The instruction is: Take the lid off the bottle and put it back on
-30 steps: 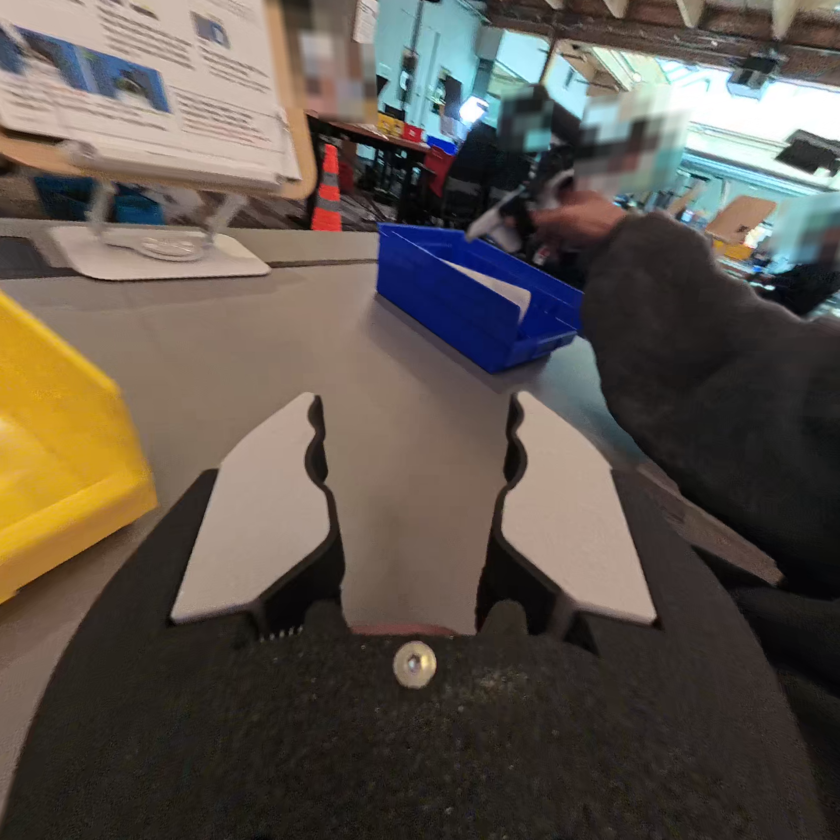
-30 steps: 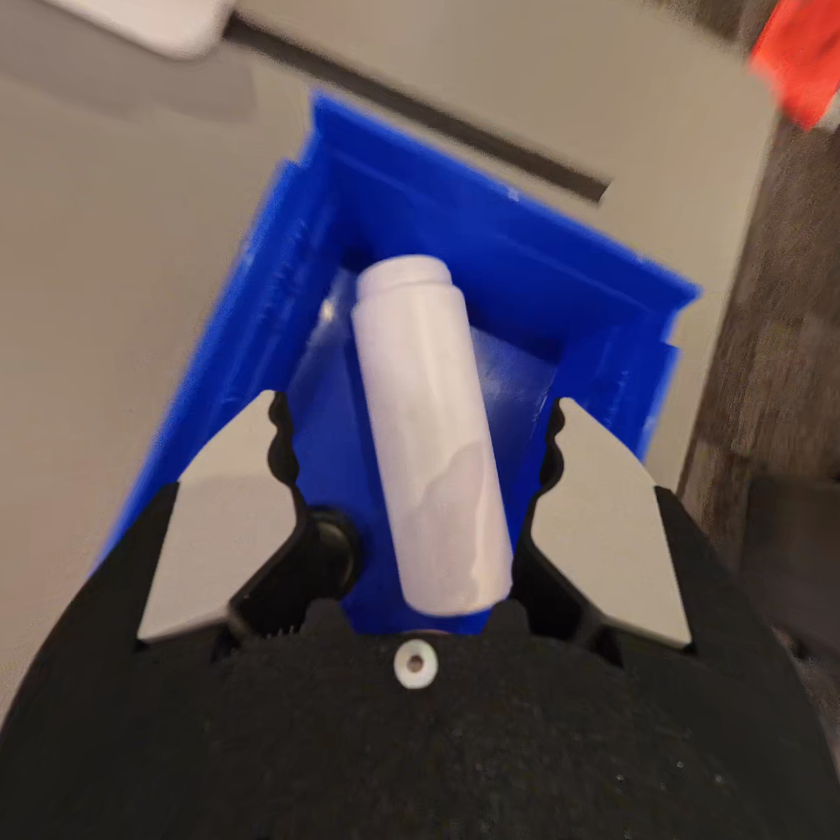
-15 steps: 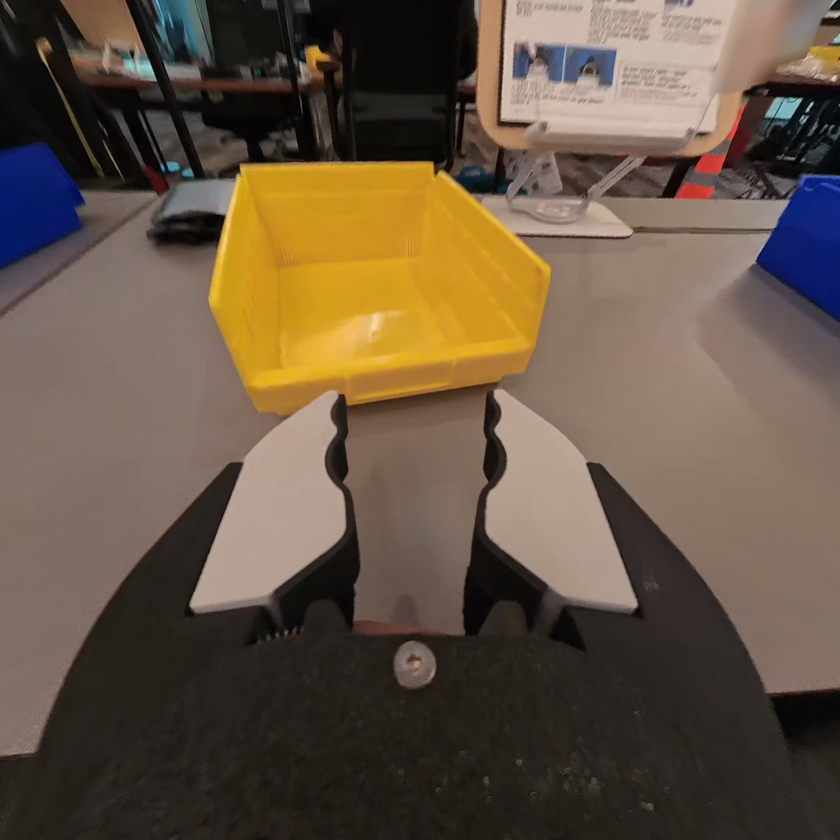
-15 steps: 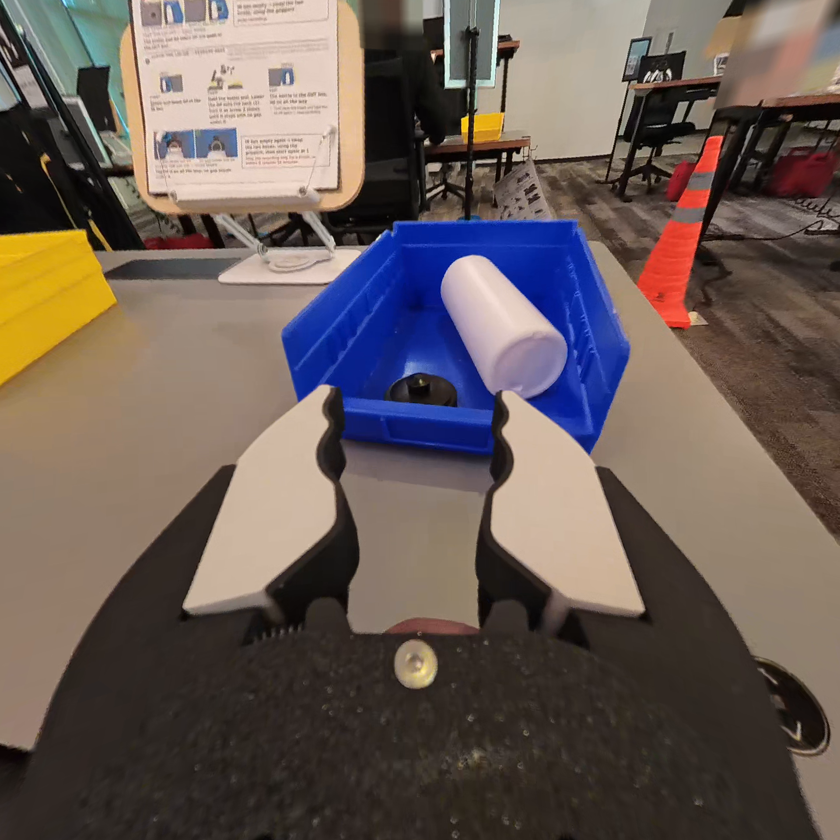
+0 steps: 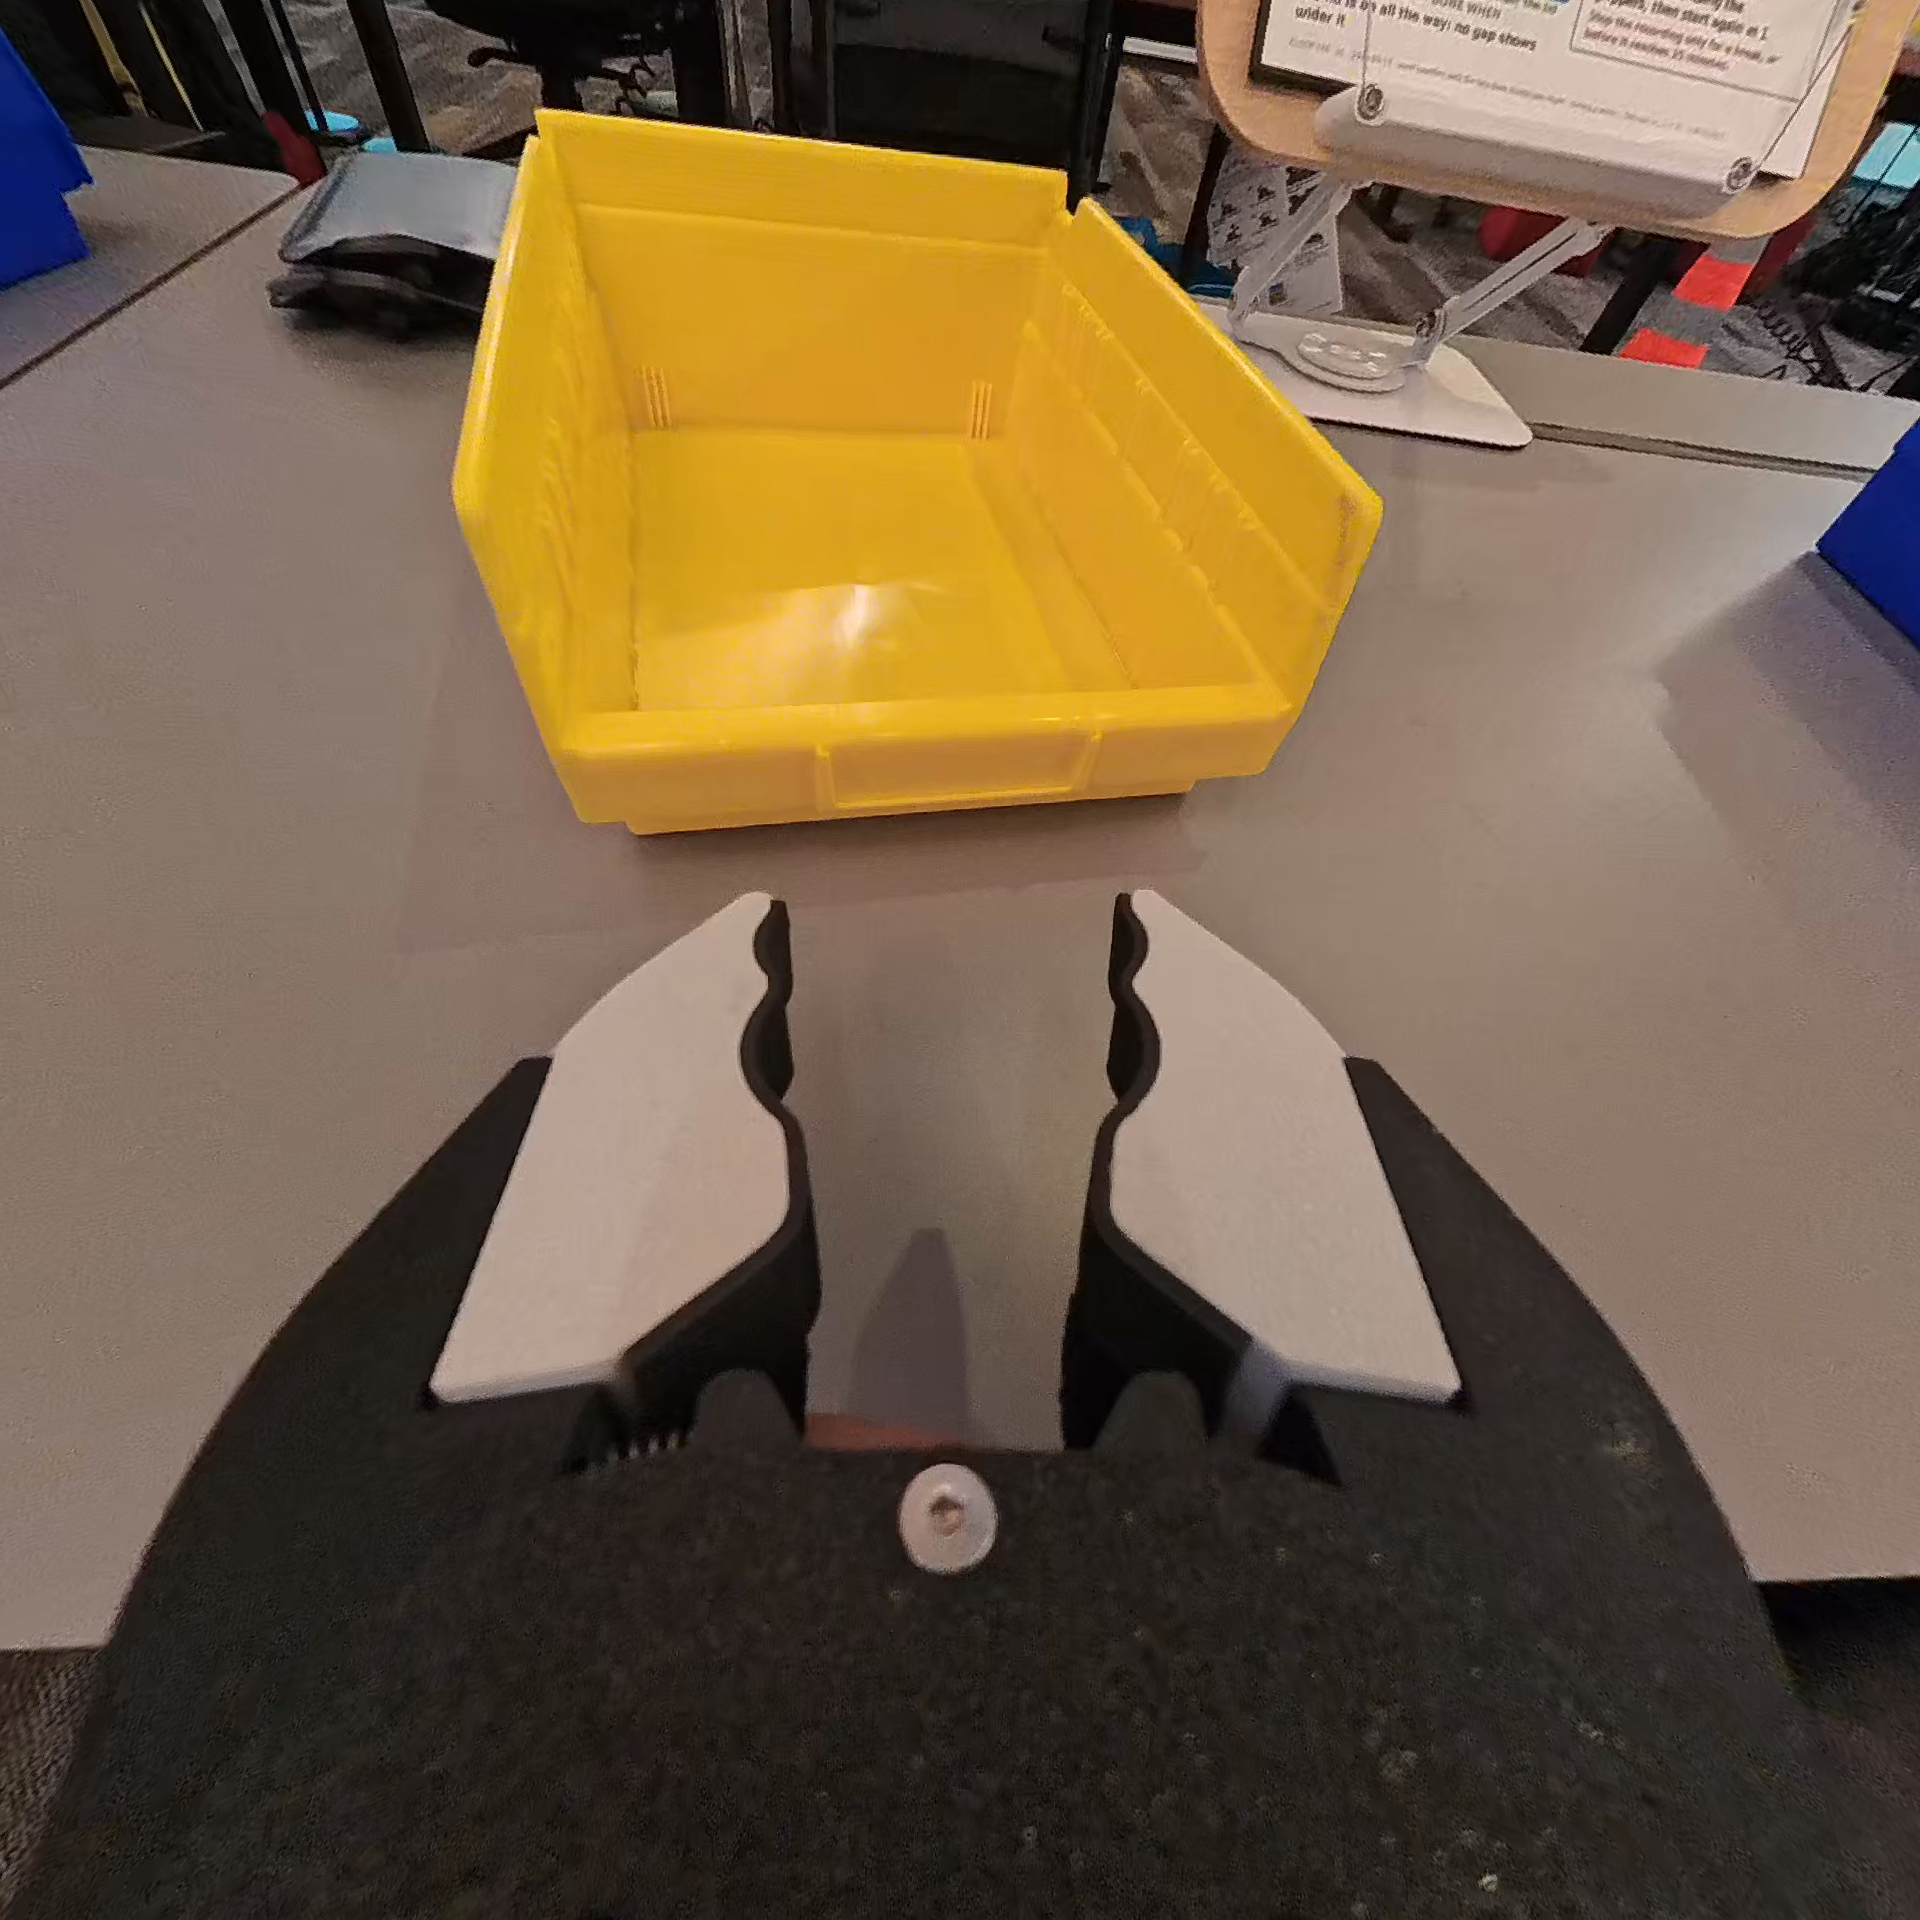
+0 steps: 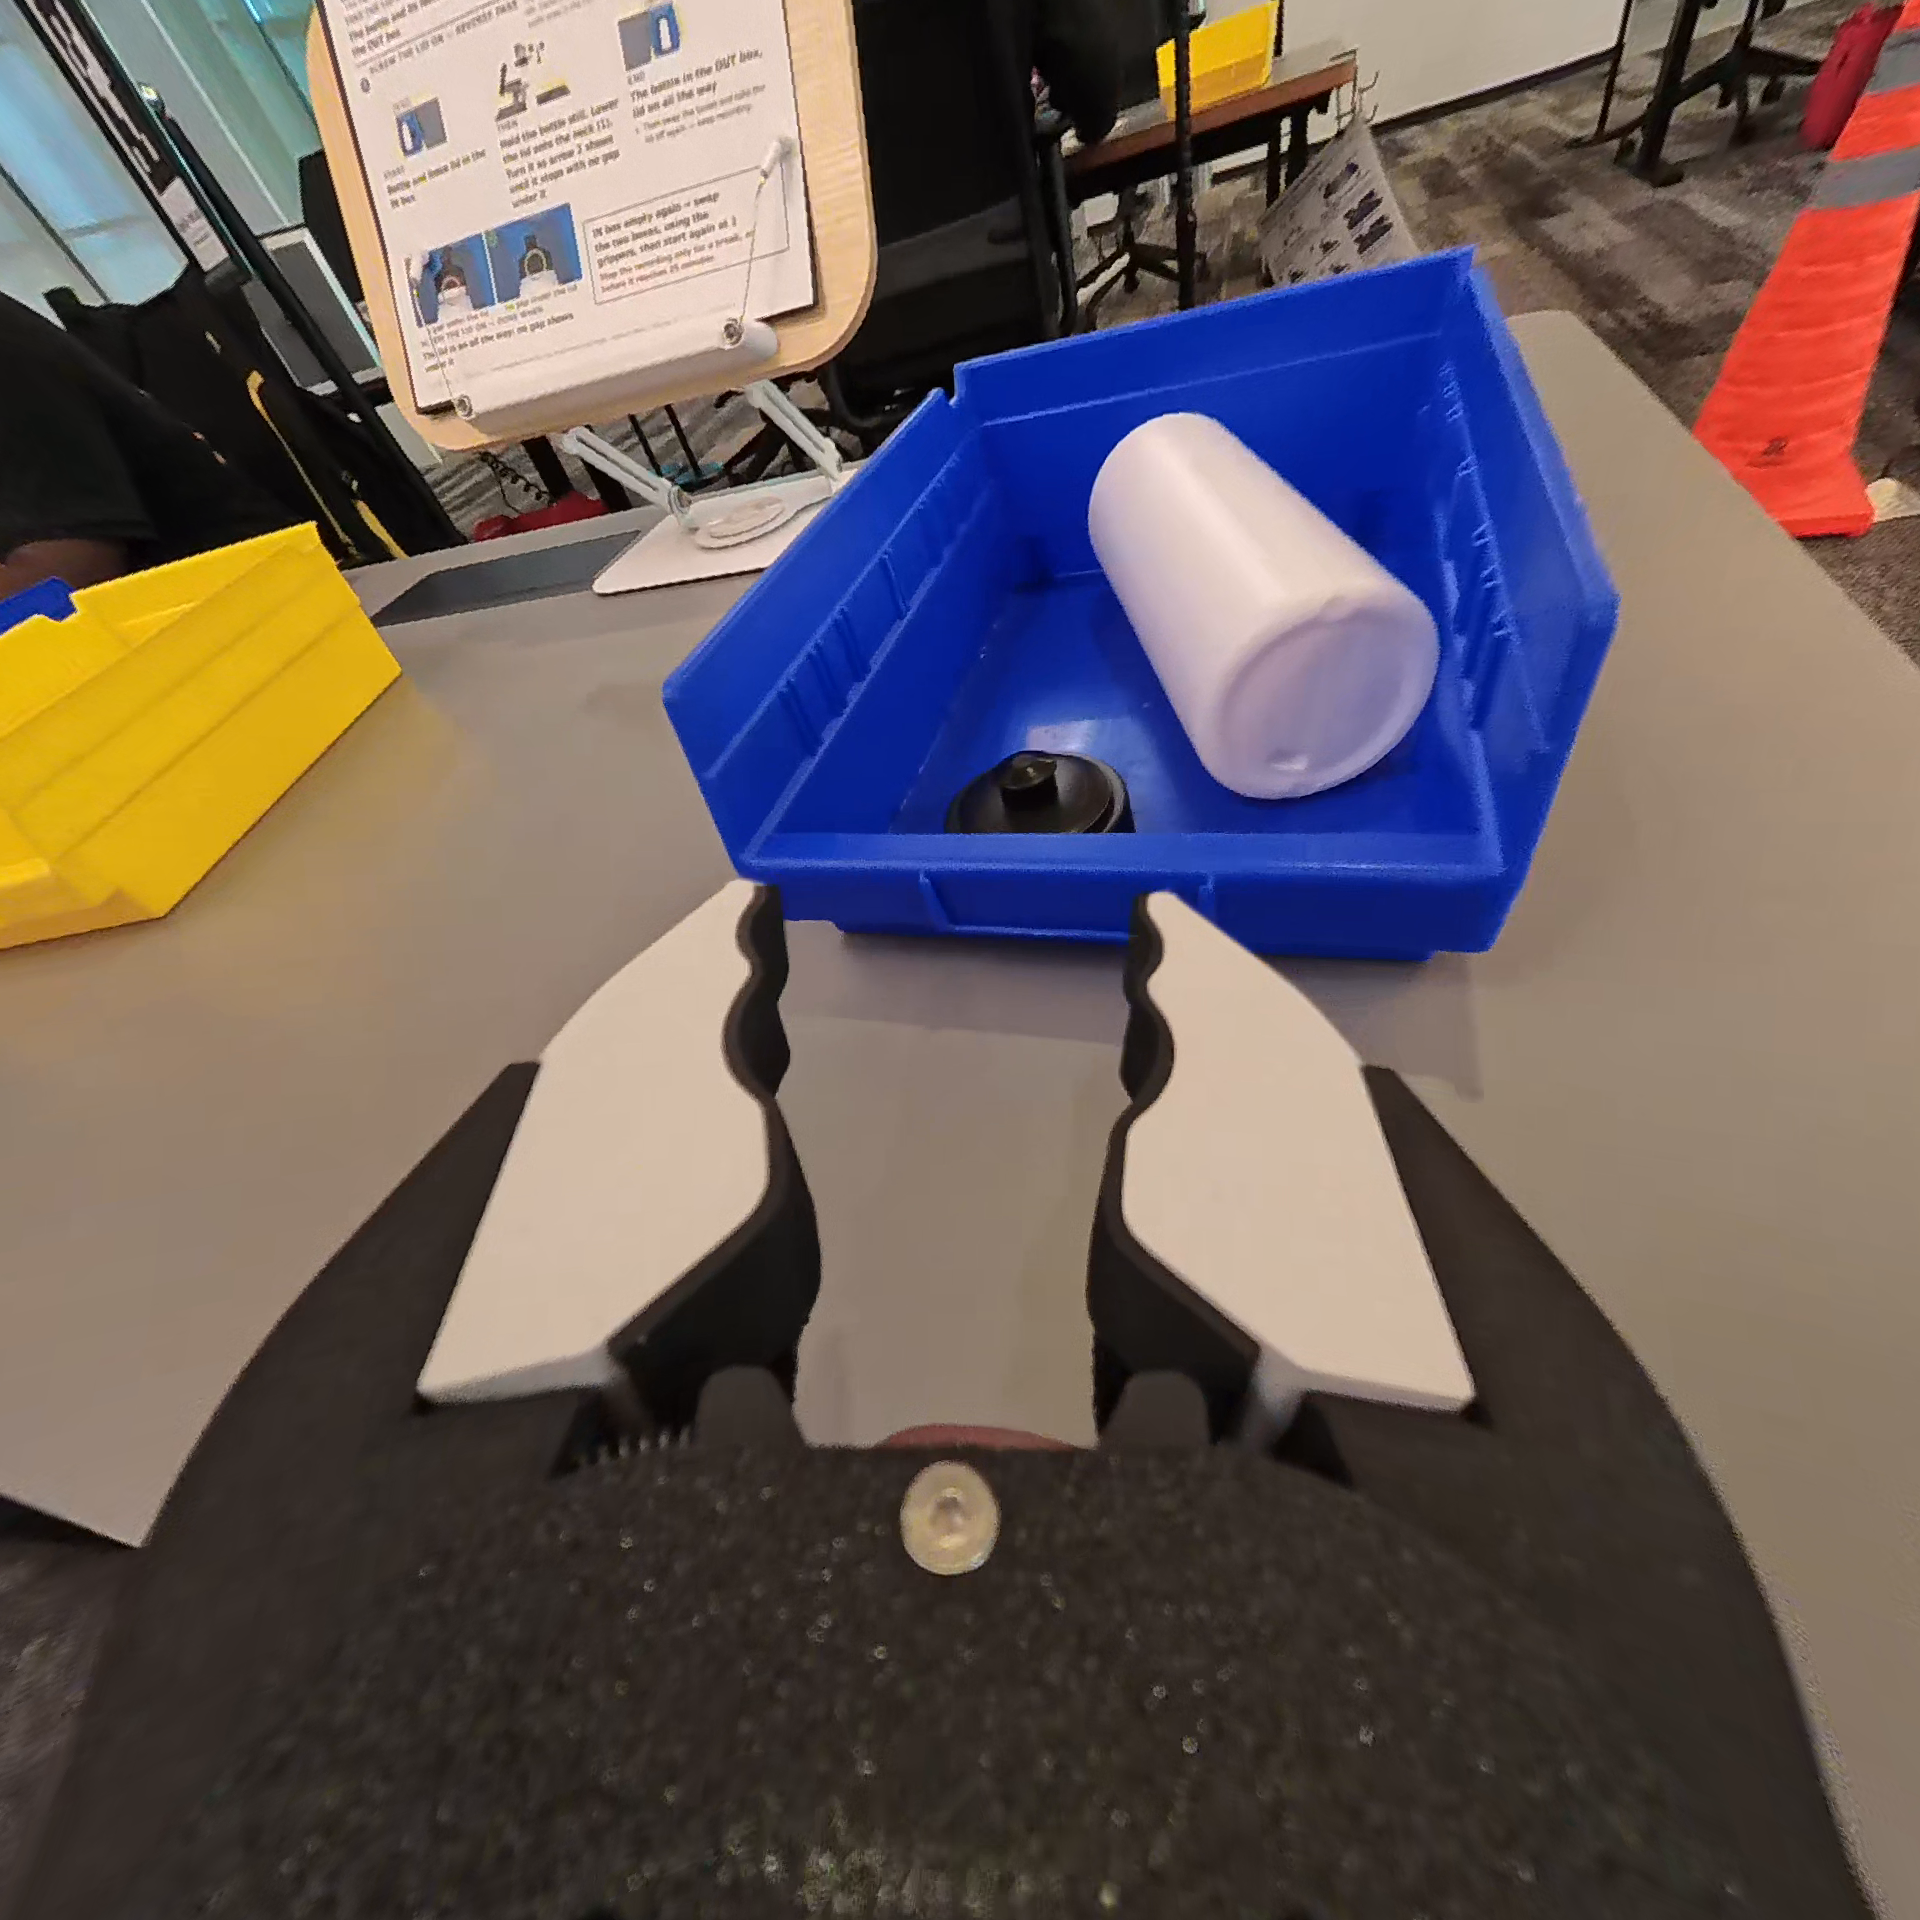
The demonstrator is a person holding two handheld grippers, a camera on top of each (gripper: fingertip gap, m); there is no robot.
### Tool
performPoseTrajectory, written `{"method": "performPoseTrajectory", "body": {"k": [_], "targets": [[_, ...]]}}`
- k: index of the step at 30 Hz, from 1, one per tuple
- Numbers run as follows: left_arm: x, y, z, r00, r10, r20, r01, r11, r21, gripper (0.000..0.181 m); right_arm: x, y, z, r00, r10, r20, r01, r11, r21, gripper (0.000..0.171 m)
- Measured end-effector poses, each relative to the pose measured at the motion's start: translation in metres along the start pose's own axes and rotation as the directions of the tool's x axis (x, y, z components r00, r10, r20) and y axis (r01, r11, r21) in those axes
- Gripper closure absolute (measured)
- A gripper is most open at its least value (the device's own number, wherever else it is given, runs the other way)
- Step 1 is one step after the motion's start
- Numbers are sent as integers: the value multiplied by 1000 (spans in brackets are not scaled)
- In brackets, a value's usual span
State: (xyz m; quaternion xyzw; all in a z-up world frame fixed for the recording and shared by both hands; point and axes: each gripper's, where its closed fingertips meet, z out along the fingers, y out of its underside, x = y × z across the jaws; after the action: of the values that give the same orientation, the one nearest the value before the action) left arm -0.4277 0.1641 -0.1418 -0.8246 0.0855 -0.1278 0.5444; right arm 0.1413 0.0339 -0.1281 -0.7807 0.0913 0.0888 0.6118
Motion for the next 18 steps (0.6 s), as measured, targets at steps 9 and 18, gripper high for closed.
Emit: {"method": "performPoseTrajectory", "body": {"k": [9, 18], "targets": [[-1, 6, 7, 1000, 10, 3, -10, 999, -39, 122, 0, 7, 7, 1000, 19, 11, -18, 999, -38, 108], [4, 9, 8, 1000, 25, -16, -26, 998, -55, 122, -76, 21, 45, 967, -245, 70, 252, 960, -125, 93]]}}
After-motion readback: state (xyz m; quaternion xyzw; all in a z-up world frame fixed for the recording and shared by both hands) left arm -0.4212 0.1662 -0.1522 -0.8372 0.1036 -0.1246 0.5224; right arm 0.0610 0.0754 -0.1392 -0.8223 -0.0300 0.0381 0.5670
